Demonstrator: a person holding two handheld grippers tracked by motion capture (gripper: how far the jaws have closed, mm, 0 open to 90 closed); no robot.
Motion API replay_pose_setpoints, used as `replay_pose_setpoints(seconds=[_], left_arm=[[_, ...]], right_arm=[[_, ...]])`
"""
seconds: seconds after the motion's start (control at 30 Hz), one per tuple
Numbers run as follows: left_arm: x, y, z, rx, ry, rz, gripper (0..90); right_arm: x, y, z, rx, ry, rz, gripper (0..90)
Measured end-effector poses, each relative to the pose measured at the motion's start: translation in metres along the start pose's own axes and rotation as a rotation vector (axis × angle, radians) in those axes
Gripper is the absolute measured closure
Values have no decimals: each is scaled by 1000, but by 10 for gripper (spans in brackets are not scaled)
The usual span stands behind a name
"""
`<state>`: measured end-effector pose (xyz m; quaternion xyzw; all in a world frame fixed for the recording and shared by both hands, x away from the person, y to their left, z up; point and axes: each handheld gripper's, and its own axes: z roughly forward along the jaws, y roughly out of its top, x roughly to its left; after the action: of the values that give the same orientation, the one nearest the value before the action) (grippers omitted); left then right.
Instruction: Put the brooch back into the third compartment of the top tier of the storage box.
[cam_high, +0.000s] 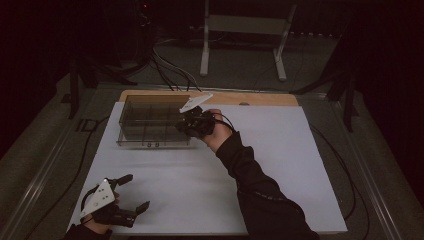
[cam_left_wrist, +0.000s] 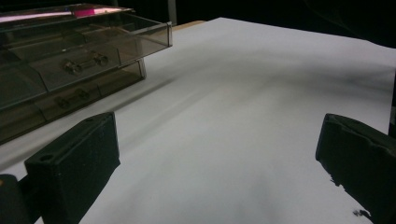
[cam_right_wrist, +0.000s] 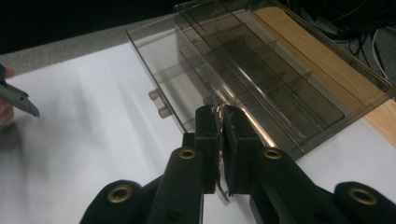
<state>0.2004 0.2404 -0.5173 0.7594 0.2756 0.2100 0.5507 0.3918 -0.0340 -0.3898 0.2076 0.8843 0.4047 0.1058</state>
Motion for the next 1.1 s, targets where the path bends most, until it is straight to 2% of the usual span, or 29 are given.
replay_pose_setpoints(seconds=[0.47,0.87,1.1], left_arm=[[0,0,-1,-5,0,-2,6],[0,0,-1,-3,-3,2,6],[0,-1,-1,-1,-2,-1,6]], right_arm=[[-2,6,16,8,-7,18,850],[-7,4,37,29,-16,64,849],[-11,1,51,39,-4,93,848]])
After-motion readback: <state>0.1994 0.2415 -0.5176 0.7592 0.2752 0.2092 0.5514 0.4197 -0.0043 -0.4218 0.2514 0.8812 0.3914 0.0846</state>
